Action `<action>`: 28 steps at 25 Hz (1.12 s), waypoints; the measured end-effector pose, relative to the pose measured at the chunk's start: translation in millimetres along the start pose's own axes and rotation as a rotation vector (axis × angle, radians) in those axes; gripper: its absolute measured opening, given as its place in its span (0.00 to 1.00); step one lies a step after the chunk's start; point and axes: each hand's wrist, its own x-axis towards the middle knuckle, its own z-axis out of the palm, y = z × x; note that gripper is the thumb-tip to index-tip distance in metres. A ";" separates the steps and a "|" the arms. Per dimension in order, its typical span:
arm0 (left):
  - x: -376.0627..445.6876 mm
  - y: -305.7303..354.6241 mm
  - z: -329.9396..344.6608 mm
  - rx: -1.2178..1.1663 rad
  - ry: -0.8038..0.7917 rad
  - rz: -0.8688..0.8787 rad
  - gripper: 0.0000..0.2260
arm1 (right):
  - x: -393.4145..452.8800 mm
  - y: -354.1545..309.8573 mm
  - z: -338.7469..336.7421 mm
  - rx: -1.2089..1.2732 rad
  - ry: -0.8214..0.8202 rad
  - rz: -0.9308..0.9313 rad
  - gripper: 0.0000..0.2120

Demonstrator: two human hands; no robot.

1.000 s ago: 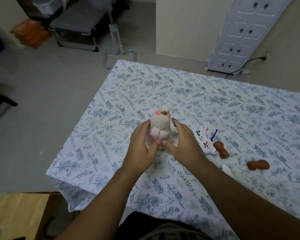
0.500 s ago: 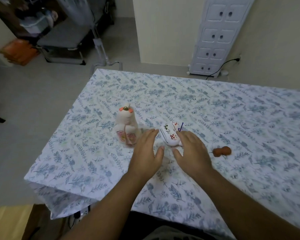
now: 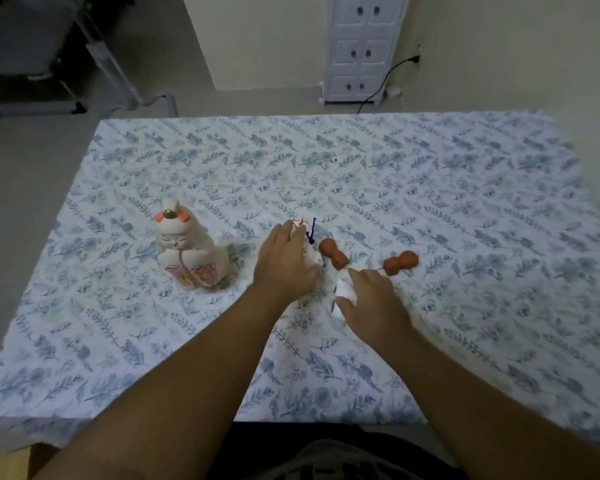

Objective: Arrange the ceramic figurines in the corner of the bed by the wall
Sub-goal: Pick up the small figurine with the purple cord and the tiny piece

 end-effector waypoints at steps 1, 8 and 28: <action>6.2 -0.7 1.9 0.029 -0.038 0.004 0.39 | 2.8 -0.7 3.3 0.031 -0.014 0.038 0.27; 18.1 -10.0 24.8 0.108 -0.003 0.011 0.38 | 12.6 -20.0 22.6 0.249 -0.032 0.218 0.33; -54.4 -51.7 32.6 -0.648 0.237 -0.092 0.27 | 6.3 -31.2 26.7 0.103 0.016 -0.063 0.32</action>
